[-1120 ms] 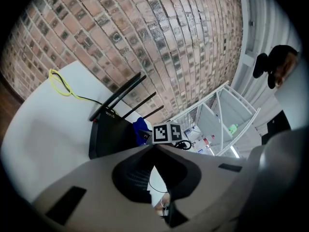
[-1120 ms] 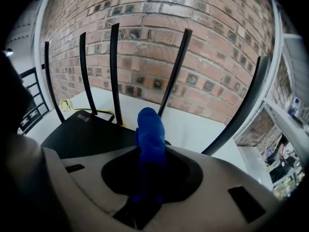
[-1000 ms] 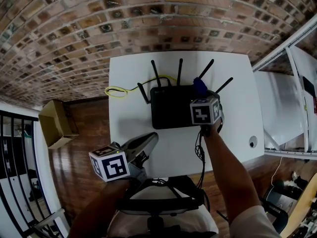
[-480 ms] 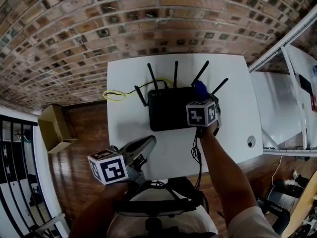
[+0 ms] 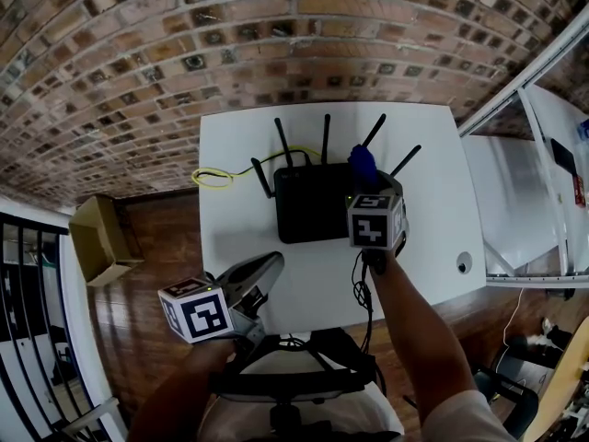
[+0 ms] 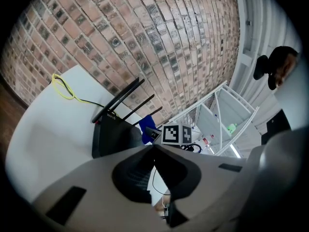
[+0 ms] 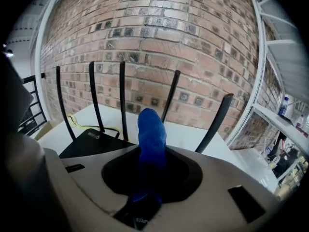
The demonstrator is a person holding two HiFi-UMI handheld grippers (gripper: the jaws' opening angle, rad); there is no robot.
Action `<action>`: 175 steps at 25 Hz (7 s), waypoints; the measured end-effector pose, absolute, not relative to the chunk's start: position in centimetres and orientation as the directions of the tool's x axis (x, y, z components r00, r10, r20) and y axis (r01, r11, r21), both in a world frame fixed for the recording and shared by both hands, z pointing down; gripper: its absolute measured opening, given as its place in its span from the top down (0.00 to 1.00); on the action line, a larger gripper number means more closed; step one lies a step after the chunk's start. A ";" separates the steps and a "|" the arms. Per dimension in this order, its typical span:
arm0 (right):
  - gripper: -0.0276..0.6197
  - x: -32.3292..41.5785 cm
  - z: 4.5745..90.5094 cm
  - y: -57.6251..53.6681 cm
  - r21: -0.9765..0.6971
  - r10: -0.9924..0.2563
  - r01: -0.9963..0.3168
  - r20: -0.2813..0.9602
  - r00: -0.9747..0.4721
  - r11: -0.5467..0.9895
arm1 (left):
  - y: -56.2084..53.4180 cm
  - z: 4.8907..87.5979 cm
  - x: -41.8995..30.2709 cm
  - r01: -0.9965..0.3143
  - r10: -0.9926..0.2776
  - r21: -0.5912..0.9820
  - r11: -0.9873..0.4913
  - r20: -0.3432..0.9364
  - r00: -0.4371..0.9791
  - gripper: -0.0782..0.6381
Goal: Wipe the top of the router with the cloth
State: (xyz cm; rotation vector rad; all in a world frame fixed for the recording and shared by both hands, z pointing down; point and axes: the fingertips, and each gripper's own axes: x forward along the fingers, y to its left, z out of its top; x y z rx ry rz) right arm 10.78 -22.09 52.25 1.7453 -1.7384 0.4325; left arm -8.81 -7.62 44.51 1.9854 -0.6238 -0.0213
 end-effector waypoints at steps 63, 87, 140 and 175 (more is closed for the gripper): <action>0.78 1.8 57.4 -15.3 -0.018 -0.708 -0.945 0.658 -0.256 0.326 | -7.3 45.4 -6.5 -0.432 -0.395 0.835 -0.341 0.289 0.872 0.87; 0.78 14.5 57.8 -14.8 -0.019 -0.737 -0.967 0.644 -0.206 0.254 | -7.0 45.7 1.8 -0.431 -0.389 0.835 -0.342 0.292 0.874 0.87; 0.78 28.3 47.3 -13.4 -0.290 -0.895 -0.949 0.380 -0.236 0.127 | -4.5 43.3 5.7 -0.472 -0.484 0.817 -0.331 0.282 0.828 0.87; 0.78 15.8 36.9 5.3 -0.753 -0.953 -0.617 -0.046 -0.298 0.229 | 10.0 35.6 -7.1 -0.214 -0.471 0.871 -0.443 -0.023 0.882 0.87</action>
